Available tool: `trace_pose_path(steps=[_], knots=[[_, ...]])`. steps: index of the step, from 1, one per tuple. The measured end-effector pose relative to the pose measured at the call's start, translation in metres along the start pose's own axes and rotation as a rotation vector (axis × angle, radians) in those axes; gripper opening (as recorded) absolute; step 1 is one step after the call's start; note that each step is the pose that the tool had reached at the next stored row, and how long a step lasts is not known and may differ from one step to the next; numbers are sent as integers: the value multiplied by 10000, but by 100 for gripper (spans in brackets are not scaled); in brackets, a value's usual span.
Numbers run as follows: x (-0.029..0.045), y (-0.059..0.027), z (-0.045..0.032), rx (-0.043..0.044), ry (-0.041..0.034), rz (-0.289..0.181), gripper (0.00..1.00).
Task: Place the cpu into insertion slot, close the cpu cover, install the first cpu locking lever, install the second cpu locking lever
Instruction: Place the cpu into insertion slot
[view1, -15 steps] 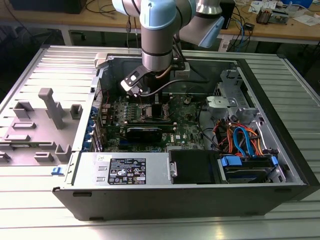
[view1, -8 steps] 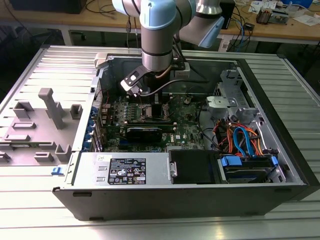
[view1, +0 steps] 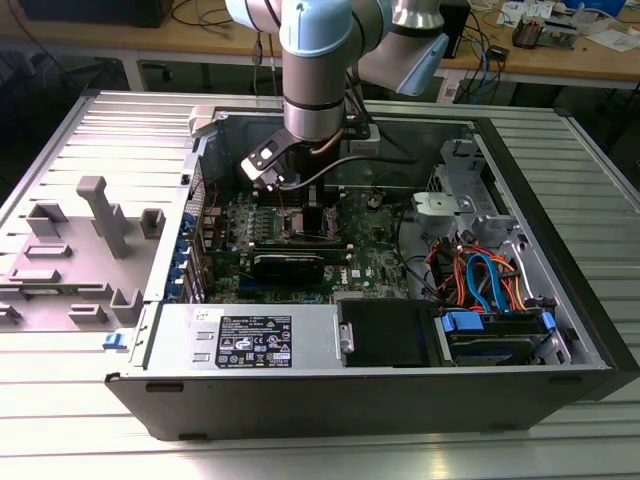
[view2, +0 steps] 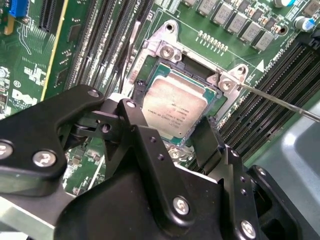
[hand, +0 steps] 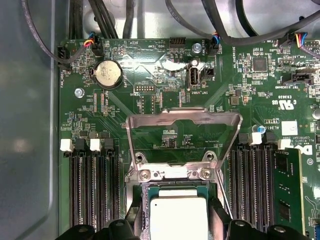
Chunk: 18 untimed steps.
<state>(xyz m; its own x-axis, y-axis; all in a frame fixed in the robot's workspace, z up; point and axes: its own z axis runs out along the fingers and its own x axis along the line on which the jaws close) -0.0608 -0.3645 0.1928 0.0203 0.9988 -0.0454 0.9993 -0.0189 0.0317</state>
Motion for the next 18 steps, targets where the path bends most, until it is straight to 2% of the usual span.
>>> trace_pose_path(steps=[18], knots=[[7, 6, -11, 10, 22, 0, 64]])
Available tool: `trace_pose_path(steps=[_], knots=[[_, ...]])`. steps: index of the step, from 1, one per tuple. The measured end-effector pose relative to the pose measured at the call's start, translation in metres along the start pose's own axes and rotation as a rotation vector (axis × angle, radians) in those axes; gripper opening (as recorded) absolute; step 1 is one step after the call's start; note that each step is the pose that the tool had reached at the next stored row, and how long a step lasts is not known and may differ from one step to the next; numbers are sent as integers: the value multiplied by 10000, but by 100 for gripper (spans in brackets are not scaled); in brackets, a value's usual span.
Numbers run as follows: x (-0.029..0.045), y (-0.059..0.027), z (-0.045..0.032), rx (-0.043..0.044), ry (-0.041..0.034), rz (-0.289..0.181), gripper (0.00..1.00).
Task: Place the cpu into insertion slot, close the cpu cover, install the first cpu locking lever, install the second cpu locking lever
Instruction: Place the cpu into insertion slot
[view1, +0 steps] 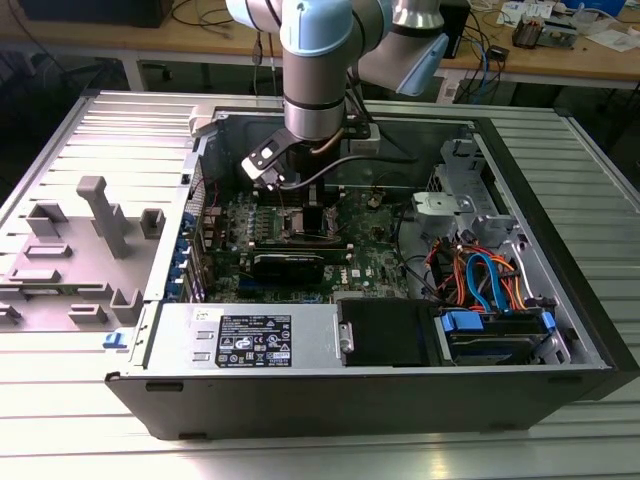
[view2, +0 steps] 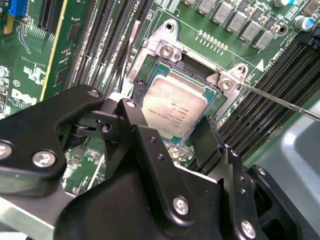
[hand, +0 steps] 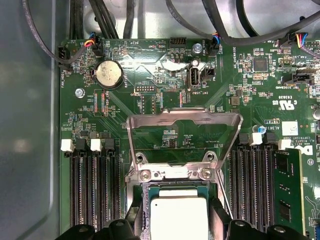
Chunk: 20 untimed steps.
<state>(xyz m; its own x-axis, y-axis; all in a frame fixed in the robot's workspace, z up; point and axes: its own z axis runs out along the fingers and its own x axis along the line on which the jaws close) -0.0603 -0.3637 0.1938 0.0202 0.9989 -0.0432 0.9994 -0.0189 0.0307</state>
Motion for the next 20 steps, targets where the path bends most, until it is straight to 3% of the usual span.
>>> trace_pose_path(steps=[7, 12, 20], knots=[[-21, 1, -1, -3, 5, 2, 64], [-26, 3, -64, -2, 2, 0, 64], [-22, 3, -72, -2, 0, 0, 64]])
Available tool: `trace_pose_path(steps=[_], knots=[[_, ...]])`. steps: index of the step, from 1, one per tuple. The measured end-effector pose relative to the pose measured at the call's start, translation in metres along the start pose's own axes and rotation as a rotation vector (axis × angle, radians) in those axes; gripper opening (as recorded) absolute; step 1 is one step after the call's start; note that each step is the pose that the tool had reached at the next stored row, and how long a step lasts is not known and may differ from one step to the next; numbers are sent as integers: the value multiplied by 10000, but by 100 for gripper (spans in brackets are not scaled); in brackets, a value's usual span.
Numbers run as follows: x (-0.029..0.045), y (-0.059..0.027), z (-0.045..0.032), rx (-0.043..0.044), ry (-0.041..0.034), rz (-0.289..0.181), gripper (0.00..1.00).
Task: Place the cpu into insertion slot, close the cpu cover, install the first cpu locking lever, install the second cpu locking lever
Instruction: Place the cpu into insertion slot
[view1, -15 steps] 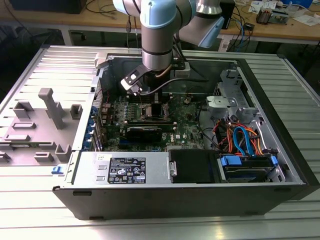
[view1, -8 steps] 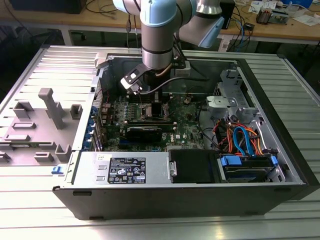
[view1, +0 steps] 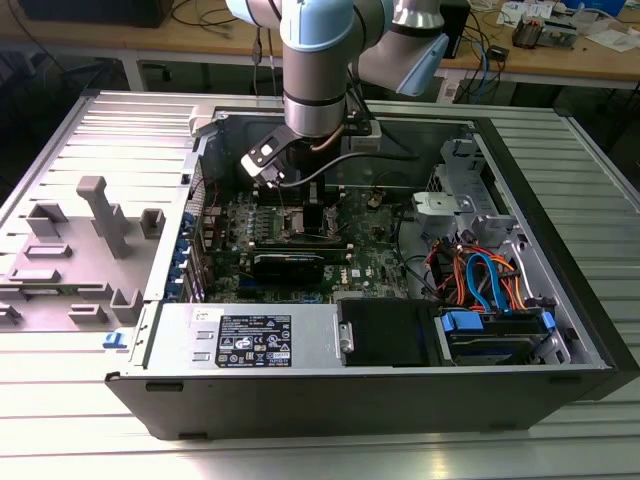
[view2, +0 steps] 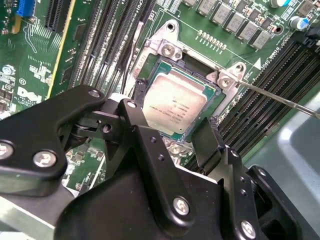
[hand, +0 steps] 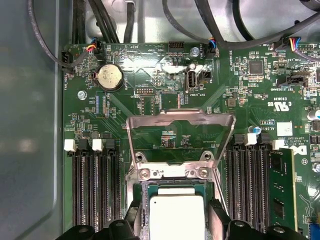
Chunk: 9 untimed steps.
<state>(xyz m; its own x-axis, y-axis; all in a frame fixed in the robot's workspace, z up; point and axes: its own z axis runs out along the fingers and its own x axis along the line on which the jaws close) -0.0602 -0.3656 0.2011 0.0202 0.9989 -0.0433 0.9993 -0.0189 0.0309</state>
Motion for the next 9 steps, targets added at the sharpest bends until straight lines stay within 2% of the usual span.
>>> trace_pose_path(steps=[9], knots=[[32, -1, 6, 0, 0, -1, 64]])
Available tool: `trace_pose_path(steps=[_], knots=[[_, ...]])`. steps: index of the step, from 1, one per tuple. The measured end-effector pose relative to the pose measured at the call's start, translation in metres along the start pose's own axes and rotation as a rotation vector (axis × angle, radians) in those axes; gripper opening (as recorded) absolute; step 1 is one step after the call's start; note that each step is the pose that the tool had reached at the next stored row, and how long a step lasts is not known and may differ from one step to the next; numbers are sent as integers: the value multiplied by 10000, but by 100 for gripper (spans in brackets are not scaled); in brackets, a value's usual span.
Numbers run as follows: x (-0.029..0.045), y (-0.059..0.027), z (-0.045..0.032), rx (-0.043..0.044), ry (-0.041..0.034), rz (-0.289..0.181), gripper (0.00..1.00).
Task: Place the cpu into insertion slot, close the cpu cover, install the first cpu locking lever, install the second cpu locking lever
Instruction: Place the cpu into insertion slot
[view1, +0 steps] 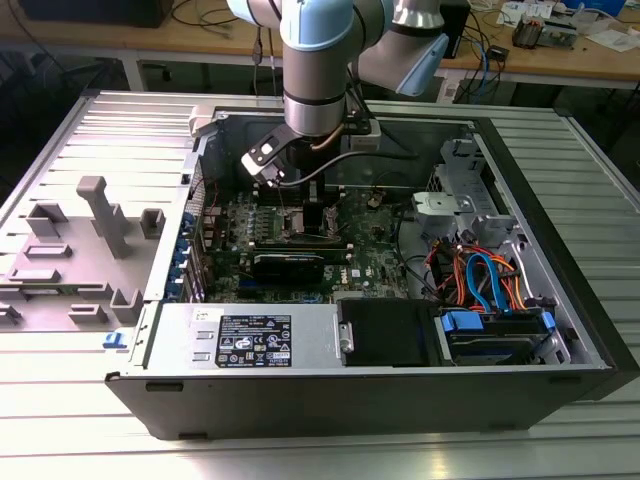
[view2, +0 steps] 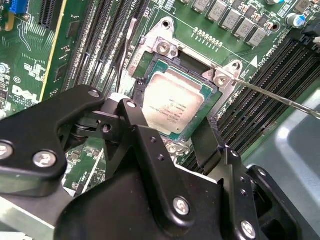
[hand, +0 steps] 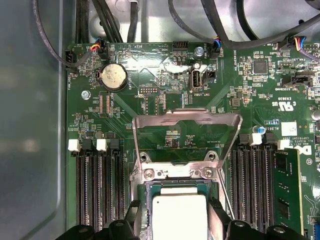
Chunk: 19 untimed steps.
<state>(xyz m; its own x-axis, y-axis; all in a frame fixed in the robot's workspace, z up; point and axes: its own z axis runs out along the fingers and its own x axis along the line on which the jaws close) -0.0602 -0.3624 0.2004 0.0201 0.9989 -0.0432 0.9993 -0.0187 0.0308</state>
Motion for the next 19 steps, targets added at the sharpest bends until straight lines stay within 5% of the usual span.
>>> trace_pose_path(steps=[16, 19], knots=[[-5, 5, -140, 0, -104, -2, 64], [-5, 5, -142, 2, -110, -2, 49]])
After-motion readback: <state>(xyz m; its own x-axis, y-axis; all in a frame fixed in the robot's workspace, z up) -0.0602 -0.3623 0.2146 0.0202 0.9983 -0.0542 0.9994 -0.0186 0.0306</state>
